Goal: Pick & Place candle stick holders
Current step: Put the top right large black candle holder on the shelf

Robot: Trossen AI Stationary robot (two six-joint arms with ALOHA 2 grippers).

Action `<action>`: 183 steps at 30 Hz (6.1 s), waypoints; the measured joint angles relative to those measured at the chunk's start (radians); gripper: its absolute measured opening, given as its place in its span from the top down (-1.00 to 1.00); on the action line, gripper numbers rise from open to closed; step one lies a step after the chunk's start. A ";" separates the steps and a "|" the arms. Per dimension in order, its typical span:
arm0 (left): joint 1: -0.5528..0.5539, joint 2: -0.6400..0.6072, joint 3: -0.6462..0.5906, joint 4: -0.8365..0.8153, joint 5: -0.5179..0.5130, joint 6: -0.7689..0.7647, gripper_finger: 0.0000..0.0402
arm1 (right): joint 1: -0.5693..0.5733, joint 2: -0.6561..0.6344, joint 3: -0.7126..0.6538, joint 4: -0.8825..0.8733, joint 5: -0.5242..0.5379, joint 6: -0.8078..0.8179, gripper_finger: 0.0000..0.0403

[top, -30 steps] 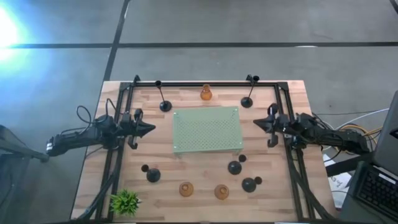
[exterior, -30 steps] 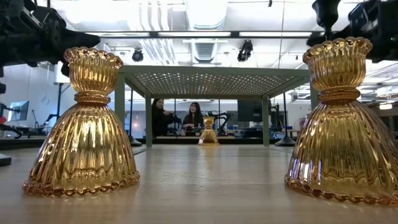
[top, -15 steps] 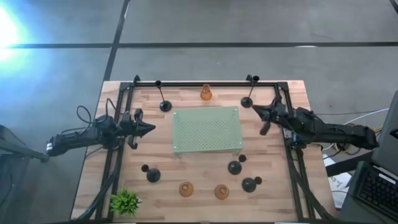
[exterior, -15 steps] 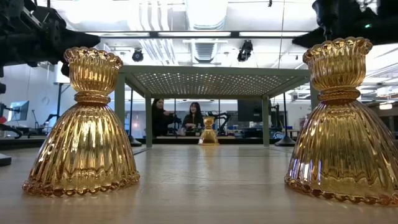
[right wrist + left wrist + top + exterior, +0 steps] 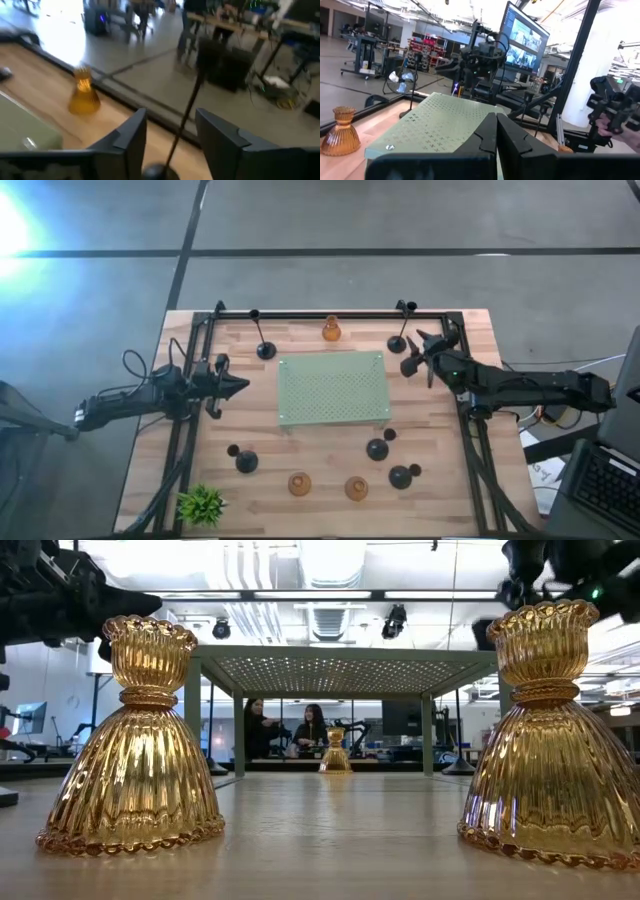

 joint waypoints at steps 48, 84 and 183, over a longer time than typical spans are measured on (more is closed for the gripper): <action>0.000 0.003 0.000 -0.062 -0.029 -0.052 0.97 | -0.374 0.482 -0.020 0.711 -0.292 -0.106 0.82; 0.000 0.006 0.000 -0.062 -0.029 -0.075 0.97 | 0.005 0.115 0.442 0.008 -0.669 -0.134 0.95; 0.000 0.007 0.000 -0.062 -0.074 -0.075 0.97 | -0.047 0.338 0.466 0.116 -0.675 -0.001 0.08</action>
